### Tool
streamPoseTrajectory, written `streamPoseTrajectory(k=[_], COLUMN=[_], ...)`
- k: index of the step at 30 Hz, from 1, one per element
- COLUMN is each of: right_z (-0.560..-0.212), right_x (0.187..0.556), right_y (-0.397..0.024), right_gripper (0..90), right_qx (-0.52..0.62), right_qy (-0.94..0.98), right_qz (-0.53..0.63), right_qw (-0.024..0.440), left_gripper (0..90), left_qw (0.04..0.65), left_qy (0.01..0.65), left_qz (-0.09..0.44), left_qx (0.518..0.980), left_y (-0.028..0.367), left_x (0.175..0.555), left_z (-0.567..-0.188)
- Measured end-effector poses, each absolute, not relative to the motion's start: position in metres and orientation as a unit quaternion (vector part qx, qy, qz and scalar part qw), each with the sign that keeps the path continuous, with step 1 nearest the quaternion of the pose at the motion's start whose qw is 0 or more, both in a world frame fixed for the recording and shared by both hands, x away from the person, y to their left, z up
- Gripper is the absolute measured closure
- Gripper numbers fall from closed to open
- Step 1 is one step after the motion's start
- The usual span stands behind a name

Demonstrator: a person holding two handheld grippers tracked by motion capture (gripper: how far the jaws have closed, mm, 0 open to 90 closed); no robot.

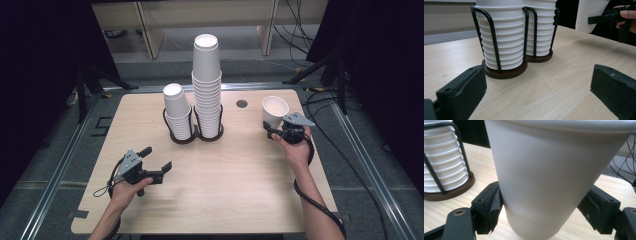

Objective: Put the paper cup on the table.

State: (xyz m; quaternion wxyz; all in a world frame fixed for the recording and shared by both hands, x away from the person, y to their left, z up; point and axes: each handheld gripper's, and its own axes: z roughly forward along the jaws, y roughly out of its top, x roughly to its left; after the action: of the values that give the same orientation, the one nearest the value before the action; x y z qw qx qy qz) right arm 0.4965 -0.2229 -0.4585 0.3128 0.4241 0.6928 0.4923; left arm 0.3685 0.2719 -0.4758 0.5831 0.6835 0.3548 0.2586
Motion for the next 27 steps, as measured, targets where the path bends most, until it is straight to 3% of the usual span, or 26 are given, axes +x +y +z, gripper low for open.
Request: streamPoseTrajectory(k=[27], right_z=[-0.466], right_x=[0.533], right_y=[-0.221], right_gripper=[23.4], right_qx=[0.461], right_qy=[0.681], right_qz=[0.476], right_qw=[0.313], left_gripper=[0.1], left_qw=[0.574], left_qy=[0.362], left_qz=[0.254], left_qx=[0.690], left_y=[0.271], left_x=[0.369], left_z=[-0.480])
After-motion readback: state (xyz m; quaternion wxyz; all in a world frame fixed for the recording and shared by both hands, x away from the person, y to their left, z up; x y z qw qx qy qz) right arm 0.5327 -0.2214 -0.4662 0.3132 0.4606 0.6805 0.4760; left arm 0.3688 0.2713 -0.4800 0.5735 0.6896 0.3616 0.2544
